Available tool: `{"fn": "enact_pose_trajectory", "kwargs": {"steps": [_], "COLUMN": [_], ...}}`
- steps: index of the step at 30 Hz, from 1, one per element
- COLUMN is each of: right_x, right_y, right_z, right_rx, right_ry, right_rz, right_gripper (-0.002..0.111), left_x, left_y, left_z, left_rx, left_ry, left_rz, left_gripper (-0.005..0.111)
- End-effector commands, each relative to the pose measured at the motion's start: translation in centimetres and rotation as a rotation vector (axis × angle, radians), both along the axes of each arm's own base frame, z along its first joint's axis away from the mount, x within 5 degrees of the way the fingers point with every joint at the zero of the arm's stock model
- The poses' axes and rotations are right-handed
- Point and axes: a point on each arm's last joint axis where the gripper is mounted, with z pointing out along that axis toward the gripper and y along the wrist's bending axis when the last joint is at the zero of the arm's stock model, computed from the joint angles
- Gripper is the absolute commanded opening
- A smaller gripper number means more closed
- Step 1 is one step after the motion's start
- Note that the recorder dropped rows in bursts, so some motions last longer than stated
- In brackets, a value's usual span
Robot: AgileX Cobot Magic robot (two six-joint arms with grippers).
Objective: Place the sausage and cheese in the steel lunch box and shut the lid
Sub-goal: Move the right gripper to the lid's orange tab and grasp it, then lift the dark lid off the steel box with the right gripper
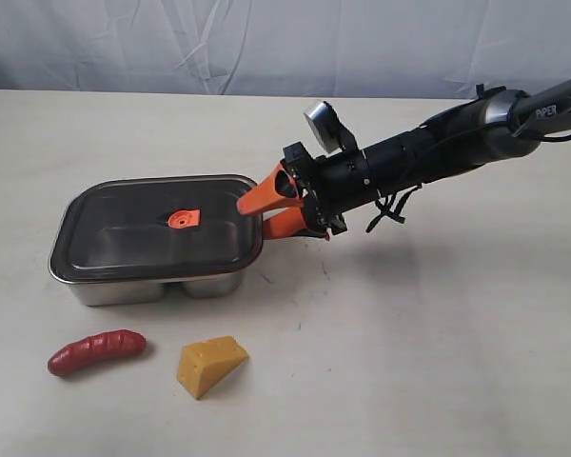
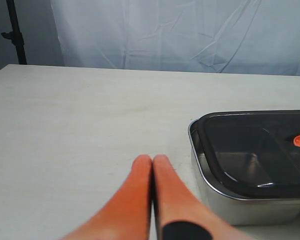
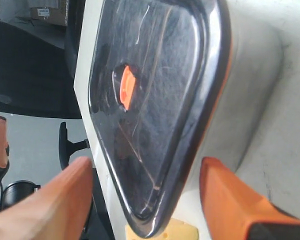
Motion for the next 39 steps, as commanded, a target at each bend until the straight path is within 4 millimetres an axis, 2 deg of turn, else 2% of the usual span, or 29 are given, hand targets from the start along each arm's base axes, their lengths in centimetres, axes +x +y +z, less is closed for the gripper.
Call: {"fn": "enact_pose_trajectory", "kwargs": {"steps": [1, 7, 14, 20, 23, 28, 33, 39], "right_x": [0.0, -0.1, -1.1, -1.2, -1.2, -1.3, -1.4, -1.6], "right_y": [0.0, 0.0, 1.5, 1.8, 1.8, 1.8, 1.8, 1.7], "right_z": [0.3, 0.3, 0.1, 0.0, 0.0, 0.1, 0.2, 0.0], "right_rx": [0.015, 0.011, -0.005, -0.016, -0.016, -0.005, 0.0, -0.028], "right_ry": [-0.002, -0.003, -0.015, -0.024, -0.024, -0.011, -0.003, 0.021], "right_rz": [0.011, 0.017, 0.049, 0.043, 0.043, 0.056, 0.064, 0.075], "right_gripper": [0.06, 0.06, 0.06, 0.059, 0.049, 0.021, 0.0, -0.001], "left_x": [0.0, 0.0, 0.0, 0.0, 0.0, 0.0, 0.0, 0.0], "left_y": [0.0, 0.0, 0.0, 0.0, 0.0, 0.0, 0.0, 0.0], "left_z": [-0.1, -0.1, -0.1, -0.1, -0.1, -0.1, -0.1, -0.1], "left_rx": [-0.004, -0.004, -0.004, -0.004, -0.004, -0.004, -0.004, -0.004], "left_ry": [-0.004, -0.004, -0.004, -0.004, -0.004, -0.004, -0.004, -0.004], "left_rz": [0.0, 0.0, 0.0, 0.0, 0.0, 0.0, 0.0, 0.0], "left_gripper": [0.0, 0.0, 0.0, 0.0, 0.0, 0.0, 0.0, 0.0]}}
